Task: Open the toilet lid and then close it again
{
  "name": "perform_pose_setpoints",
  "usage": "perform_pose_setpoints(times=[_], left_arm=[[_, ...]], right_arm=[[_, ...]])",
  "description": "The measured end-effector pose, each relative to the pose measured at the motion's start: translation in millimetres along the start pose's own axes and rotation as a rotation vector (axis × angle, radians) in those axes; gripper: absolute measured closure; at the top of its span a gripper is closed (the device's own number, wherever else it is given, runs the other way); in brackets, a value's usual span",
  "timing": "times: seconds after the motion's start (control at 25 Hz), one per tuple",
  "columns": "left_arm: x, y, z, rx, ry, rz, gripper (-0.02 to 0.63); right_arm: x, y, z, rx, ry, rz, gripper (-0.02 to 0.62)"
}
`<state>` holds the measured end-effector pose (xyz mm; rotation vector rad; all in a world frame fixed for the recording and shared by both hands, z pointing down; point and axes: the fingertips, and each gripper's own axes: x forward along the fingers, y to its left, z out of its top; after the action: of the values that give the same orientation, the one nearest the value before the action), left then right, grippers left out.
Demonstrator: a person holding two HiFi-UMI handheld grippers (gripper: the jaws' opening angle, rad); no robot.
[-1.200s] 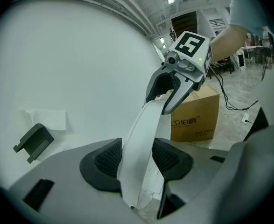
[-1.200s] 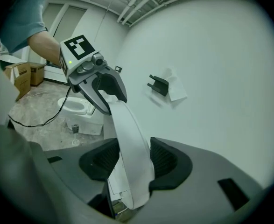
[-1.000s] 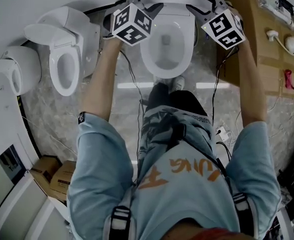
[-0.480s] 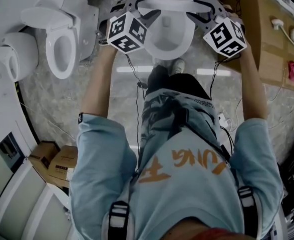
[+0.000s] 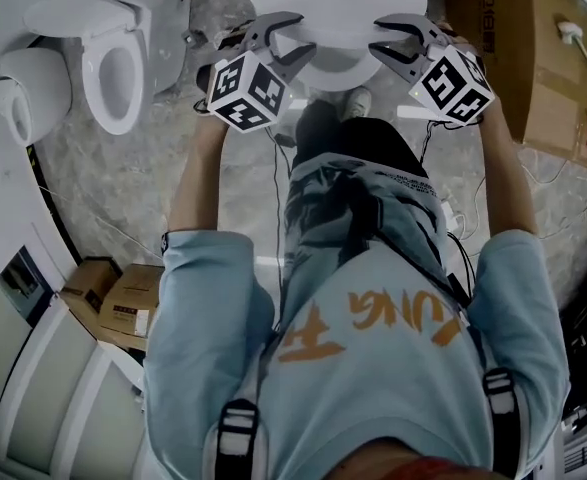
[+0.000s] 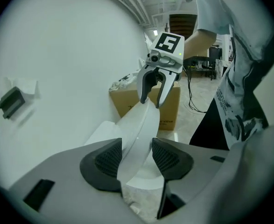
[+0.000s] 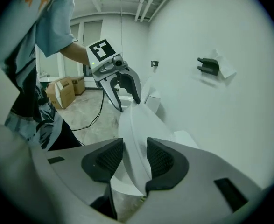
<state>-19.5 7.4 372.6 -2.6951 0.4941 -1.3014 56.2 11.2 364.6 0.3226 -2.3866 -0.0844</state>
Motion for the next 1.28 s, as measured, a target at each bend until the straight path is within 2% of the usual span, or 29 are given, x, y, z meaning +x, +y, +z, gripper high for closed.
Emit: perform_pose_setpoints(times=[0.2, 0.44, 0.64, 0.88, 0.96, 1.04, 1.12, 1.2, 1.28], left_arm=[[14, -27, -22, -0.134, 0.007, -0.05, 0.4], [33, -59, -54, -0.282, 0.025, -0.101, 0.426], [60, -96, -89, -0.334, 0.092, -0.137, 0.413], [93, -127, -128, -0.383, 0.132, -0.163, 0.409], [104, -135, -138, -0.419, 0.132, -0.175, 0.41], [114, -140, -150, -0.497, 0.117, -0.177, 0.417], [126, -144, -164, -0.582, 0.104, -0.152, 0.432], [138, -146, -180, -0.658, 0.109, -0.107, 0.501], [151, -146, -195, -0.726, 0.127, -0.079, 0.534]], right_arm=[[17, 25, -21, 0.155, -0.06, 0.091, 0.434], [42, 59, -52, 0.226, -0.035, 0.178, 0.442], [71, 92, -87, 0.279, 0.019, 0.237, 0.44], [106, 117, -125, 0.392, 0.035, 0.291, 0.447], [116, 123, -138, 0.421, 0.042, 0.295, 0.457], [129, 128, -151, 0.448, 0.051, 0.28, 0.466], [142, 132, -166, 0.482, 0.064, 0.246, 0.517], [153, 137, -181, 0.509, 0.08, 0.218, 0.538], [165, 140, -195, 0.506, 0.107, 0.192, 0.549]])
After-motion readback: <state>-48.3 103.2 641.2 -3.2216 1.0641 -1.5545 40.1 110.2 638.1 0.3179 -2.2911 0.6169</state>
